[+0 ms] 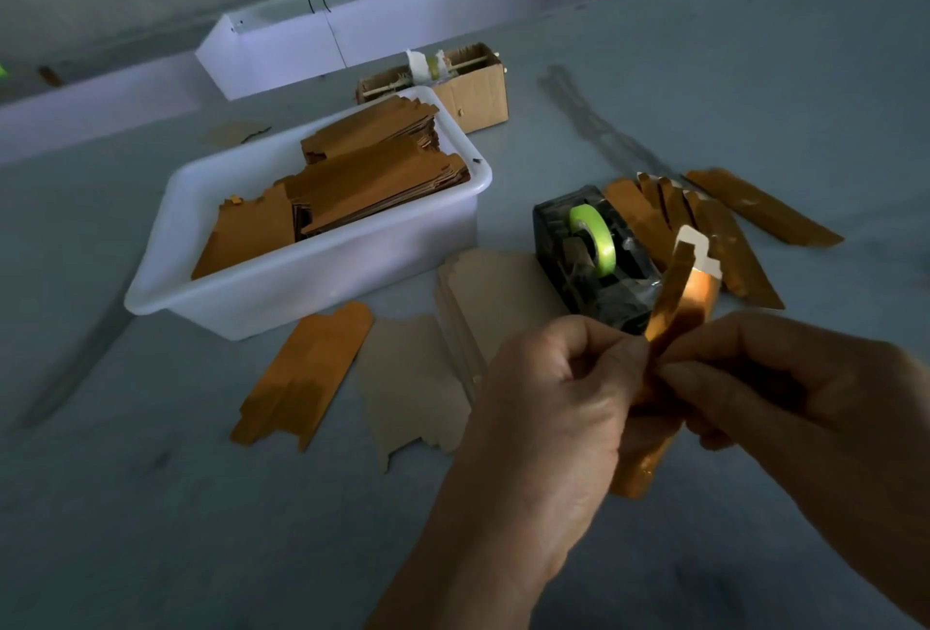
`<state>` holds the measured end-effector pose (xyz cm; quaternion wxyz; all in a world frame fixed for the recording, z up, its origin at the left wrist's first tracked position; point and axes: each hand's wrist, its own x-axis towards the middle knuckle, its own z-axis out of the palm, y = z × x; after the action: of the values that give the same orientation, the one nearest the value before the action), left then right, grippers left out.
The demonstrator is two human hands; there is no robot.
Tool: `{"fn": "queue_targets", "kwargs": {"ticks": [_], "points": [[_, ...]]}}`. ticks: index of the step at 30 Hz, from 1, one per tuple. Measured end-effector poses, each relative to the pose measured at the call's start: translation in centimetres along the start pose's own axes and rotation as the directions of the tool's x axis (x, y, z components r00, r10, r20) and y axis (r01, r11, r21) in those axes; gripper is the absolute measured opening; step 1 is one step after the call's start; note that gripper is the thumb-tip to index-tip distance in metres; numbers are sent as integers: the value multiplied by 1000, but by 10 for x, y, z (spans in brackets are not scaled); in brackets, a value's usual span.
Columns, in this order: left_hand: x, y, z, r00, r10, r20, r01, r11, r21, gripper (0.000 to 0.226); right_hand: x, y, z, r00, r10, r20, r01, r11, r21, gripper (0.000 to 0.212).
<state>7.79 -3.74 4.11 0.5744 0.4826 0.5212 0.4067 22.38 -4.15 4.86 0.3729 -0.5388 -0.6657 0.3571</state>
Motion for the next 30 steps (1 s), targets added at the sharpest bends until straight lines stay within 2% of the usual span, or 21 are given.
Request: {"fn": "queue_targets", "kwargs": {"ticks": [3,6,11,14,16,19,22,25,27,30], "points": [[-2,-2,3,999,12,-35,-12,1000,2,18,0,2,5,998,-31,-54,31,999,-9,34],[-4,-4,8,993,79,-86,-76,996,41,17,1,3,10,991,-44,-129,36,997,-64,27],[-6,-10,12,957,234,-171,-212,967,141,16,3,2,16,979,-26,-200,0,991,-133,32],[-8,-10,9,949,260,-178,-237,961,140,16,6,5,15,966,40,-254,-73,990,-123,47],[-10,-9,5,956,246,-159,-227,965,130,16,8,9,15,965,67,-255,-95,991,-99,49],[-11,-7,-2,984,139,-114,-135,990,39,19,7,16,15,980,103,-172,-99,995,31,47],[-12,-6,-4,997,46,-67,-49,997,-58,21,8,23,13,991,134,22,-136,959,249,43],[-11,-7,-5,998,-48,-40,36,965,-259,20,9,29,9,991,57,121,-99,922,374,32],[-11,-7,-6,997,-80,-1,76,947,-312,20,8,32,8,984,-25,174,-57,890,452,25],[-12,-5,-9,991,-124,59,137,912,-387,23,6,35,9,978,-93,186,-15,860,509,26]]}}
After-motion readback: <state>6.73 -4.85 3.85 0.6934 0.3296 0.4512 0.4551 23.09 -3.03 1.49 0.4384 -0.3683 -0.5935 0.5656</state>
